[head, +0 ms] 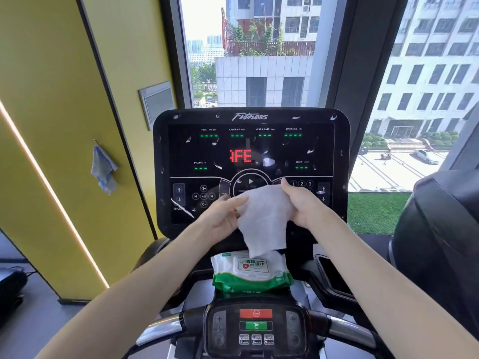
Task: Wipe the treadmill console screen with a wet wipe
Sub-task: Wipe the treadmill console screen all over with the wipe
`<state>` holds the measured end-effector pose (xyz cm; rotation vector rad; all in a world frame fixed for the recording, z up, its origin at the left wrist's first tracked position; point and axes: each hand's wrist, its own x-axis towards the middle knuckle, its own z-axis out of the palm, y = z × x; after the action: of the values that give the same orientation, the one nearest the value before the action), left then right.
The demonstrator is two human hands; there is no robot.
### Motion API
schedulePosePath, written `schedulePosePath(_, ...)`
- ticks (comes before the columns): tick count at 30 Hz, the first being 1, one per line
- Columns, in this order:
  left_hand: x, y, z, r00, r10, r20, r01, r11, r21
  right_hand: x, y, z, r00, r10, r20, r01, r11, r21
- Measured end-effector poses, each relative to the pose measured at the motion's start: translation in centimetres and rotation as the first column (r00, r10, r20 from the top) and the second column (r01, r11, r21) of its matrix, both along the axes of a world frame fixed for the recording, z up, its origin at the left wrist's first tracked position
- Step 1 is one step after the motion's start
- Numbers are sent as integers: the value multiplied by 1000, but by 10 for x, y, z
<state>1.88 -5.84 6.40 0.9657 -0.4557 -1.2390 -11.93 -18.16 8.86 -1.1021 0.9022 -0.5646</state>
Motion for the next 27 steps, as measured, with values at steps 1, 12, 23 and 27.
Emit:
schedulePosePath(1, 4, -1, 1, 997, 73, 0, -73, 997, 15, -4, -2, 3, 998, 39, -46, -40, 999, -33)
schedulePosePath(12, 20, 2, 37, 308, 25, 951, -217, 975, 45, -26, -4, 19, 928, 233, -290, -339, 852, -398)
schedulePosePath(23, 32, 2, 60, 174, 5, 985, -223, 974, 35, -7, -14, 18, 960, 55, -274, -219, 757, -616)
schedulePosePath(27, 36, 5, 61, 157, -45, 987, -254, 964, 84, -5, -9, 21, 967, 18, -253, -193, 701, -686)
